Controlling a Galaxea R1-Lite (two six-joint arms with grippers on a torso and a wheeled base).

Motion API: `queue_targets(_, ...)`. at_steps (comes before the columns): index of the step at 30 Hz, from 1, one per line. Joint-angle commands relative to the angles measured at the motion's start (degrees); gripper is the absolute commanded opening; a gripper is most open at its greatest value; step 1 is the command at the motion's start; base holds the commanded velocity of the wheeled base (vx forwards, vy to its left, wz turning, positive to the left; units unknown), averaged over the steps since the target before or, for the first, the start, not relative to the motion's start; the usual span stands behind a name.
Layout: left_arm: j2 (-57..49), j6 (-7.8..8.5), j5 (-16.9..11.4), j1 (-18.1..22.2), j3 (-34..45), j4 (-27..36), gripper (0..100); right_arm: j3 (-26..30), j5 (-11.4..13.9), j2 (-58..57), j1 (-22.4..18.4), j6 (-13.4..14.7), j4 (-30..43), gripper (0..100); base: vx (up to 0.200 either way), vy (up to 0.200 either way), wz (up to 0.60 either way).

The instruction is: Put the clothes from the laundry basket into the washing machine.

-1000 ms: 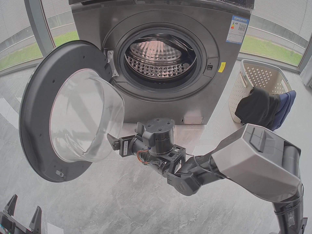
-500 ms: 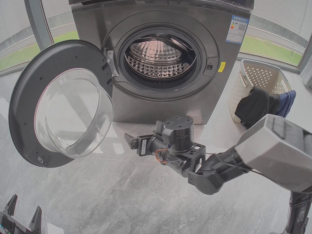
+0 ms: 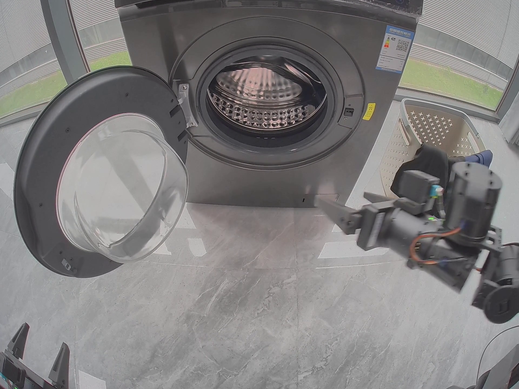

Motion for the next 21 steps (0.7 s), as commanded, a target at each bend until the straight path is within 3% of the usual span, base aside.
queue_targets(1, -0.4, 0.25, -0.1, 0.0, 0.8, 0.0, 100, 17.6, -0.1, -28.3, -12.6, -5.8, 0.4, 100, 0.000, 0.000, 0.00)
queue_targets(9, -0.4, 0.25, -0.1, 0.0, 0.8, 0.0, 100, 23.8, 1.6, -38.7, -21.3, -7.3, 0.5, 100, 0.000, 0.000, 0.00)
queue_targets(21, -0.4, 0.25, -0.1, 0.0, 0.8, -0.1, 100, 25.4, 2.1, -45.2, -23.8, -7.3, 4.2, 100, 0.000, 0.000, 0.00)
